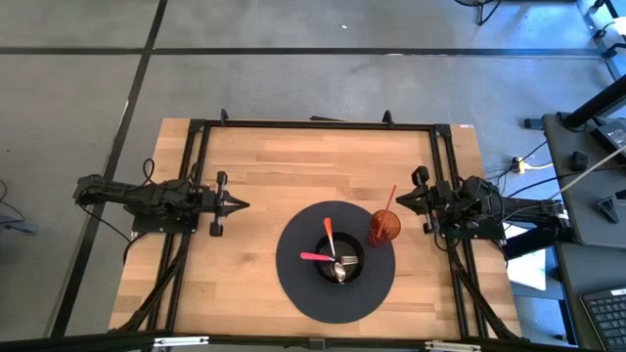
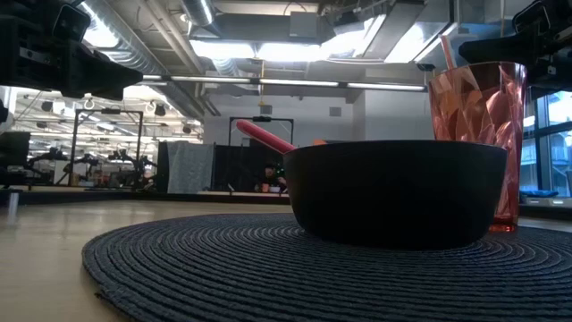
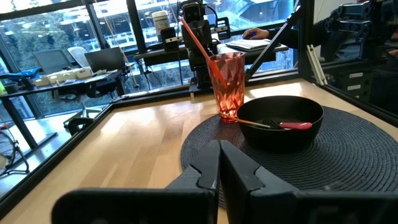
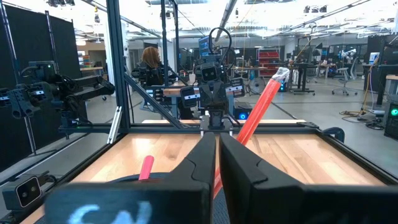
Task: Pick & Place Utensil
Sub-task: Return to Home Position
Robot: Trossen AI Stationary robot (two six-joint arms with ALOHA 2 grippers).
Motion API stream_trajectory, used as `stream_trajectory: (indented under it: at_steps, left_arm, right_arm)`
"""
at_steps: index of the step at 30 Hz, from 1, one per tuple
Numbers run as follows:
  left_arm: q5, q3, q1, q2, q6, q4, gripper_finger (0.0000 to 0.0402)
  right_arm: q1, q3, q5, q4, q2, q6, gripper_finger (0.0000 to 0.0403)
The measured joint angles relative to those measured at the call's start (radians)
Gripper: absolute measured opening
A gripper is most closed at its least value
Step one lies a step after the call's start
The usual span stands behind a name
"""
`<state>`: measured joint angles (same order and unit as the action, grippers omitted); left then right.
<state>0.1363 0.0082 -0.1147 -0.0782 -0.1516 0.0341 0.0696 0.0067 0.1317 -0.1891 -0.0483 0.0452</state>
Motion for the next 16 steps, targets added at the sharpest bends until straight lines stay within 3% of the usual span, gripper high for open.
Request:
stream_trajectory:
  at_steps: [16]
  left_arm:
    - [0.000,0.000,0.000,0.000,0.000,0.000,0.0006]
  right_arm:
    - [0.000,0.000,0.000,0.000,0.000,0.000,0.0023]
